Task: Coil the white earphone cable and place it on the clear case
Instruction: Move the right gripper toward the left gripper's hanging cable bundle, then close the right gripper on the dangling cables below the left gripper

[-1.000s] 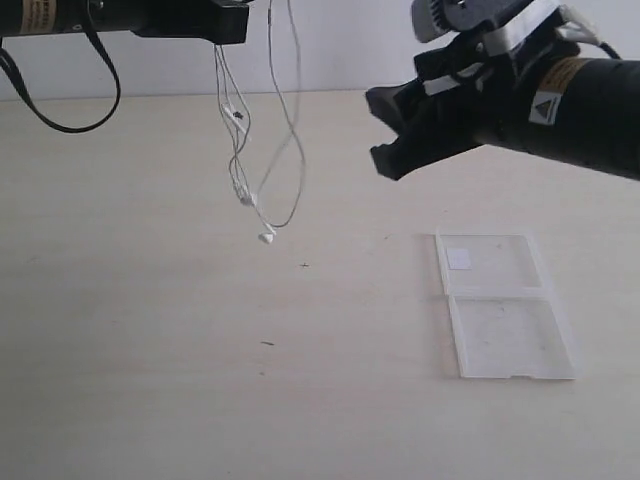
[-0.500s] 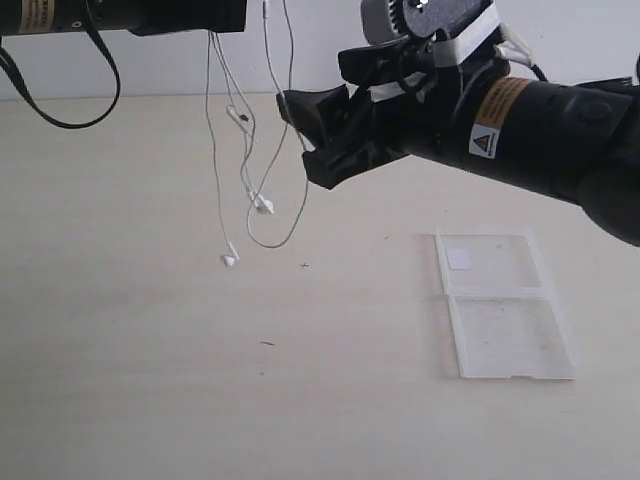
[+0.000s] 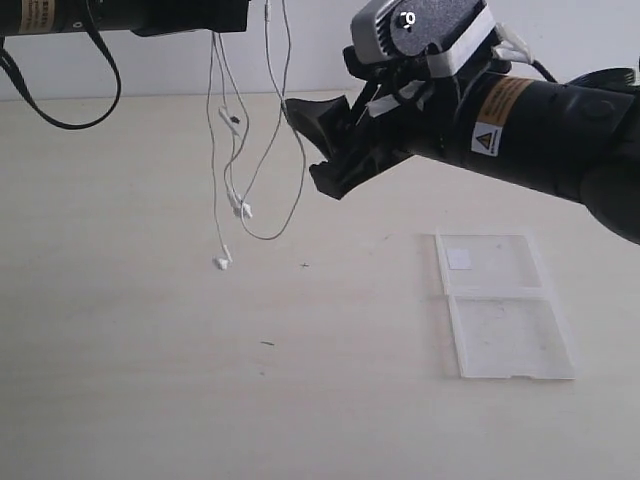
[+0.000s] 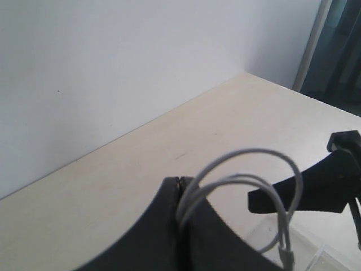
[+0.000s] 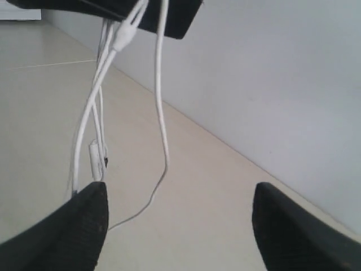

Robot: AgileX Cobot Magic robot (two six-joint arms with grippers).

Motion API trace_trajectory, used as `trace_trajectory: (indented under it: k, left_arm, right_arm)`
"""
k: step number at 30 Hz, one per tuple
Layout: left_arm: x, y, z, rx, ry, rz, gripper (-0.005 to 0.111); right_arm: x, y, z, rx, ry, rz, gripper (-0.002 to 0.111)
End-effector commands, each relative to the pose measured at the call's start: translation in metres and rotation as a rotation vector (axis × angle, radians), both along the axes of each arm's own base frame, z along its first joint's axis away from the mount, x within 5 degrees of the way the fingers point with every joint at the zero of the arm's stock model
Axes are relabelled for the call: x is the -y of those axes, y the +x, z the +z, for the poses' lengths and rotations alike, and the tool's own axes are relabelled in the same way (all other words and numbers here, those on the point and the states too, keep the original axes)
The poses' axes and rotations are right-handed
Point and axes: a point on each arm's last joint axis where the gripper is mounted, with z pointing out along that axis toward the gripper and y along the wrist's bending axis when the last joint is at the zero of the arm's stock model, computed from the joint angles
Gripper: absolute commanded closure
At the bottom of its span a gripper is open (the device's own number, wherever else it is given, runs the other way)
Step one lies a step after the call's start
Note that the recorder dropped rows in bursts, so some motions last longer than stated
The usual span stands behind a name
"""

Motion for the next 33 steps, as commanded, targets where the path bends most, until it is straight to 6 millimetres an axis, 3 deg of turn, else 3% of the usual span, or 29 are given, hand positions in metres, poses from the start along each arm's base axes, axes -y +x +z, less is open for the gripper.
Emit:
trace_trajectory:
  k: [1, 6, 12, 21, 29, 33]
  left_arm:
    - [-0.001, -0.001, 0.004, 0.009, -0.005, 0.002, 0.107]
    - [-0.001, -0.001, 0.004, 0.011, 0.002, 0.004, 0.107]
    - [-0.001, -0.001, 0.004, 0.01, -0.002, 0.006, 0.107]
    - [-0.001, -0.001, 0.004, 0.007, -0.013, -0.003, 0.107]
    - [-0.001, -0.001, 0.004, 0.007, -0.013, -0.003, 0.107]
    - [0.0, -0.002, 0.004, 0.007, -0.016, -0.014, 0.107]
  right_arm:
    - [0.008, -0.009, 0.01, 0.012, -0.08, -0.004, 0.039]
    - [0.017, -0.021, 0.027, 0.008, -0.054, -0.022, 0.041]
    - [0.004, -0.034, 0.009, -0.011, 0.07, 0.152, 0.042]
    - [-0.007, -0.009, -0.013, 0.035, 0.217, 0.073, 0.042]
    - [-0.017, -0.001, -0.022, 0.061, 0.269, 0.126, 0.042]
    - [-0.032, 0.009, -0.02, 0.033, 0.289, 0.198, 0.042]
